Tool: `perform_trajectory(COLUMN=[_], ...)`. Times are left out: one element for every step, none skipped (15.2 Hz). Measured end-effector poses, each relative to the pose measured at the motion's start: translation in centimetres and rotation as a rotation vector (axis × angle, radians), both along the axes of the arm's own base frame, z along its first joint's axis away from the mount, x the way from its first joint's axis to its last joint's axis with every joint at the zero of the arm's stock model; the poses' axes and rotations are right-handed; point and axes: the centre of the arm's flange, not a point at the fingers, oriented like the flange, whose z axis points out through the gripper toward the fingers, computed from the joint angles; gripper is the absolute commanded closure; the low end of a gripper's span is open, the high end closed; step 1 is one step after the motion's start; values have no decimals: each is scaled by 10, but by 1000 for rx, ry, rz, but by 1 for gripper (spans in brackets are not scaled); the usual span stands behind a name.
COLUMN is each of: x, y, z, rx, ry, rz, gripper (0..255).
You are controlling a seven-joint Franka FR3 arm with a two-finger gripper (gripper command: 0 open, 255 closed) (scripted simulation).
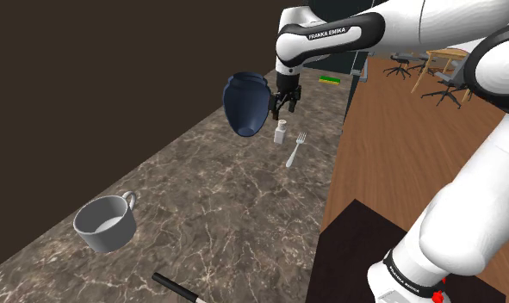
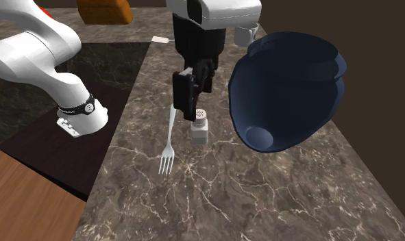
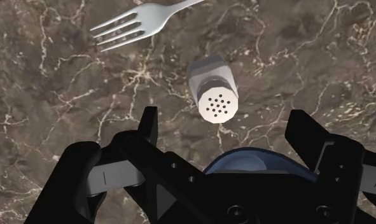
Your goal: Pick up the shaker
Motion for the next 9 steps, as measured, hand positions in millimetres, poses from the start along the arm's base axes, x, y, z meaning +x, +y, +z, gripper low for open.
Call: perform_trajectory(x=[3,4,4,5,5,5,5,5,5], y=[0,0,-1,0,2,1,0,0,0], z=[-5,-10,-17,-21,-26,-33,-37,-39,-40], rx=[0,0,0,0,0,0,0,0,0], ry=[1,2,2,2,2,2,3,2,2], rz=[1,2,2,2,2,3,2,2,2], gripper=[0,0,0,0,0,0,0,255,255])
